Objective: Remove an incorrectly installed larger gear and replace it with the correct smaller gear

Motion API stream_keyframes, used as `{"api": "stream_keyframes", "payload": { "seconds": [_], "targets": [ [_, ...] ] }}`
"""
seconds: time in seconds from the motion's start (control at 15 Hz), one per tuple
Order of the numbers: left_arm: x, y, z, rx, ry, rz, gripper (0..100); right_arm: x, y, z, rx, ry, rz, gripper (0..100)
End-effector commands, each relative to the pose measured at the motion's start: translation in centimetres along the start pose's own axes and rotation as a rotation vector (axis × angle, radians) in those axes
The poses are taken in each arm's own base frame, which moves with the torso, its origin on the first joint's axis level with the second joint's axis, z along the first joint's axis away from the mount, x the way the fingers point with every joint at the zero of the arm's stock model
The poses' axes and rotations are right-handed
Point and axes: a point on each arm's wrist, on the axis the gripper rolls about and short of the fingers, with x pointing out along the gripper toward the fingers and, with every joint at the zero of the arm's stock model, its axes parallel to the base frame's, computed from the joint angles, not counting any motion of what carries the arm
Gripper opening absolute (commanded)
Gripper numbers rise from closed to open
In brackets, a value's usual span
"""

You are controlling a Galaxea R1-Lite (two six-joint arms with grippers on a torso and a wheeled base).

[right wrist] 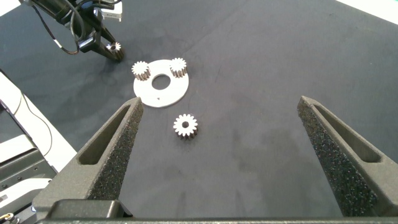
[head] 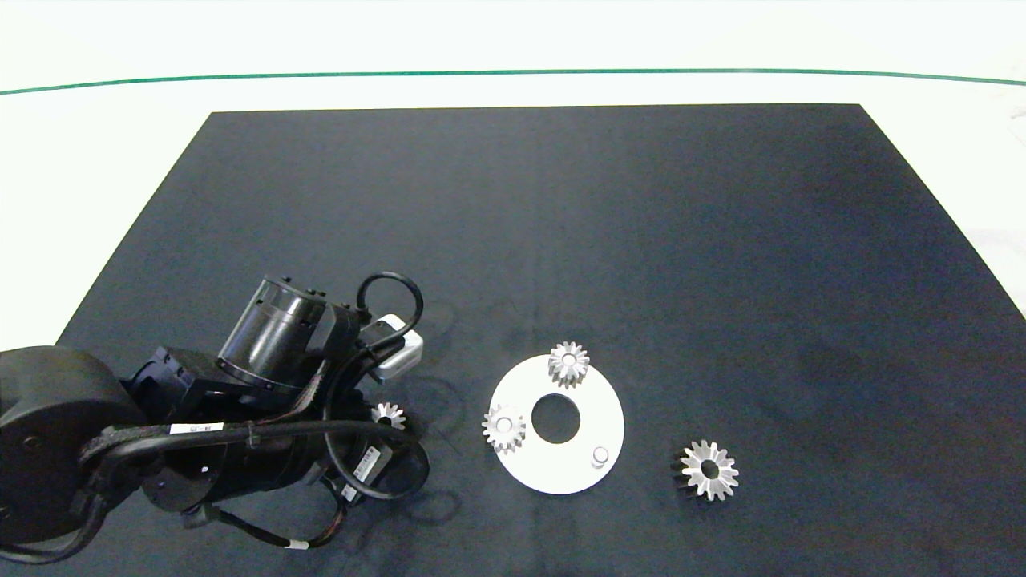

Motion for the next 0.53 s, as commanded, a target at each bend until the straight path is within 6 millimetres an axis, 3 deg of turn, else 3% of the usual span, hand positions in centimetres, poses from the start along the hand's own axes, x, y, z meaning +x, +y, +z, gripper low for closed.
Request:
{"api": "stream_keyframes", "payload": {
  "seconds": [0.07, 0.27, 0.33, 0.53],
  "targets": [
    [0.0, -0.1, -0.1, 0.004, 0.002, 0.001, 41, 0.1, 0.0, 0.0, -0.002, 0.003, 0.000, 100],
    [-0.3, 0.3, 0.5, 0.026, -0.022, 0.012, 35, 0.0, 0.0, 0.1, -0.002, -0.001, -0.001, 100],
    [-0.8, 0.7, 1.6, 0.014, -0.062, 0.024, 32, 0.0, 0.0, 0.1, -0.001, -0.004, -0.002, 100],
    [-4.8, 2.2, 4.4, 0.001, -0.183, 0.051, 31, 0.0, 0.0, 0.1, -0.001, -0.005, -0.002, 100]
  ]
}}
